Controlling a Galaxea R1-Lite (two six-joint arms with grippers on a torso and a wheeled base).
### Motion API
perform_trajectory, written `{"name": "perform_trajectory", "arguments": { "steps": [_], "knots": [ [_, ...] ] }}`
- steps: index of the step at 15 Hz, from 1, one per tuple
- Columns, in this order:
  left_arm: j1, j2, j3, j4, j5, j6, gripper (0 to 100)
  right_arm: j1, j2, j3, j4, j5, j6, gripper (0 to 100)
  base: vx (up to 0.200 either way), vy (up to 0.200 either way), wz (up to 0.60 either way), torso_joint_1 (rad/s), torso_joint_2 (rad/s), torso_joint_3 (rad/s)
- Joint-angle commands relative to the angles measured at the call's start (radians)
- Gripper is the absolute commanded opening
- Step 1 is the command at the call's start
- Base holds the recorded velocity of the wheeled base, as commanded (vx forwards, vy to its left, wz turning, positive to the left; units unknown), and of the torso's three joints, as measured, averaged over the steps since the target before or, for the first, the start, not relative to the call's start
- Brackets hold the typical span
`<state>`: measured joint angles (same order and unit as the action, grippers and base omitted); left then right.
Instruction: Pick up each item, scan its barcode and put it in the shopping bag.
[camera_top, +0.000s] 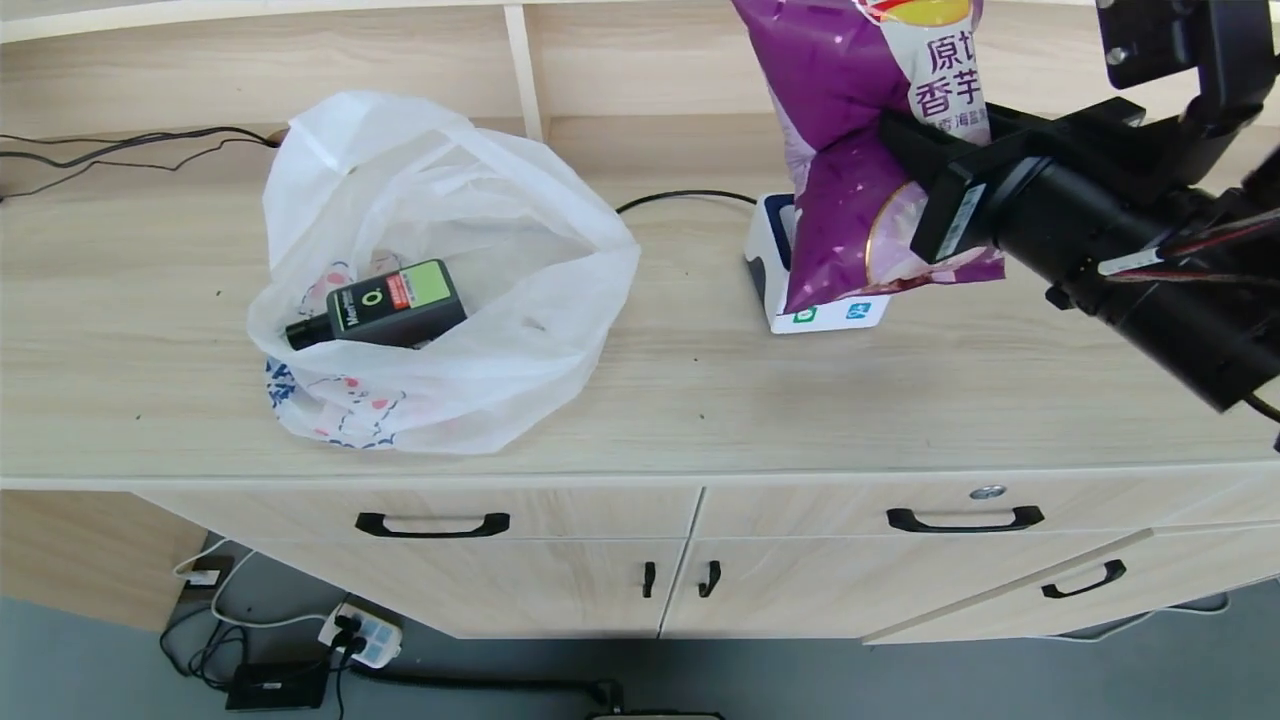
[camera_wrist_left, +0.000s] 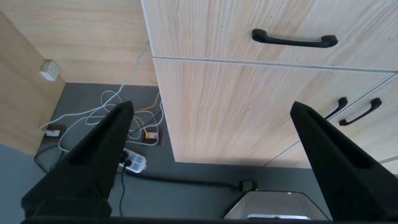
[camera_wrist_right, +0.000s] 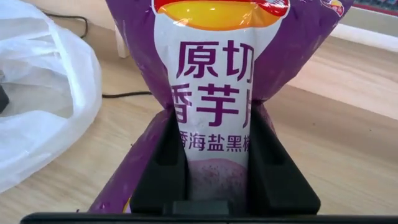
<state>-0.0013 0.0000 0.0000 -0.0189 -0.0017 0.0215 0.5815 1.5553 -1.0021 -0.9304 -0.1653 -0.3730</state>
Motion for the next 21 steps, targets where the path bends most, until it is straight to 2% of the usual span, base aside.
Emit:
{"name": "perform_trajectory", "arguments": {
  "steps": [1, 4, 10, 18, 21],
  "knots": [
    [0.0, 0.002, 0.0, 0.001, 0.0, 0.0, 100, -0.002, 0.038, -0.01, -0.005, 0.0, -0.011, 0, 0.0, 0.0, 0.0, 0.0, 0.0, 0.0],
    [0.0, 0.002, 0.0, 0.001, 0.0, 0.002, 100, -0.071, 0.06, -0.03, -0.062, -0.053, -0.072, 0, 0.0, 0.0, 0.0, 0.0, 0.0, 0.0],
    [0.0, 0.002, 0.0, -0.001, 0.0, 0.0, 100, -0.031, 0.097, -0.001, -0.079, -0.053, -0.047, 0, 0.0, 0.0, 0.0, 0.0, 0.0, 0.0],
    [0.0, 0.002, 0.0, -0.001, 0.0, -0.002, 100, 0.089, 0.031, -0.015, -0.097, -0.057, -0.043, 0, 0.0, 0.0, 0.0, 0.0, 0.0, 0.0],
    [0.0, 0.002, 0.0, -0.001, 0.0, -0.003, 100, 0.089, -0.001, -0.021, -0.094, -0.062, -0.043, 0, 0.0, 0.0, 0.6, 0.053, -0.08, -0.038]
  ]
}}
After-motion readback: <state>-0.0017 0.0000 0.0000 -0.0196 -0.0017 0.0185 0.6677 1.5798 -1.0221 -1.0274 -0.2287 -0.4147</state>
